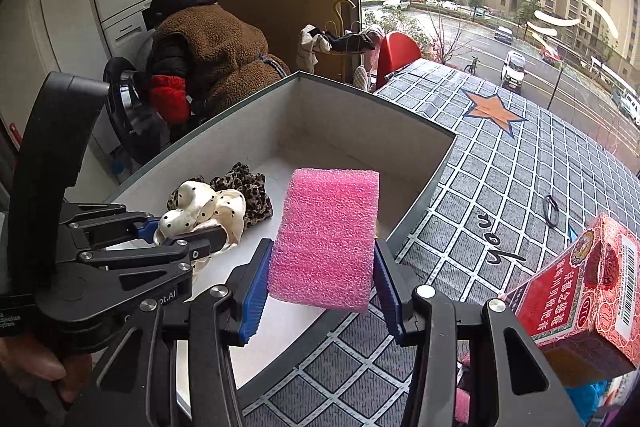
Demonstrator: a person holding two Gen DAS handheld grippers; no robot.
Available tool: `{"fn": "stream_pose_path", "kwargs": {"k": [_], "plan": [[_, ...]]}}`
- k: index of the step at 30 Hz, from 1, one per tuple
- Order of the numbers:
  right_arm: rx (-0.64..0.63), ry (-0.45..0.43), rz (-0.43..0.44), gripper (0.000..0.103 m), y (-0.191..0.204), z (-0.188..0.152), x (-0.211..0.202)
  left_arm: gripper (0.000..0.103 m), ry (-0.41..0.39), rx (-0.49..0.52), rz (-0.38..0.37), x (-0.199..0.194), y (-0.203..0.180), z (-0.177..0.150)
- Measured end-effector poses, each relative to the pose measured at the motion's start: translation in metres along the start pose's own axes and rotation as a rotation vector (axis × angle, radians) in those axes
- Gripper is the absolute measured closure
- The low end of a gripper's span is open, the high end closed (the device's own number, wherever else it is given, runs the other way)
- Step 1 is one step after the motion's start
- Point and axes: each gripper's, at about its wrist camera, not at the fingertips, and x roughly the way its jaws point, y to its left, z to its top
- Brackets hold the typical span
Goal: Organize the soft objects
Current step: 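Carry the scrunchie with left tool while right tool carries the foam block to the white box, then release the scrunchie with left tool while right tool releases the foam block into the box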
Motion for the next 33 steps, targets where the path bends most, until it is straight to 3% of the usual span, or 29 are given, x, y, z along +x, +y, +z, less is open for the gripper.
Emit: {"fn": "stream_pose_path", "kwargs": {"k": [13, 29, 33], "plan": [[0.017, -0.015, 0.004, 0.053, 0.001, 0.038, 0.013, 0.078, 0.003, 0.017, 0.006, -0.004, 0.002, 0.001], [0.034, 0.021, 0.008, 0.053, -0.004, 0.060, 0.038, 0.077, 0.021, 0.001, -0.005, 0.006, 0.008, 0.011], [0.044, 0.034, 0.003, 0.053, -0.006, 0.069, 0.045, 0.073, 0.028, -0.005, -0.004, 0.011, 0.008, 0.014]]}}
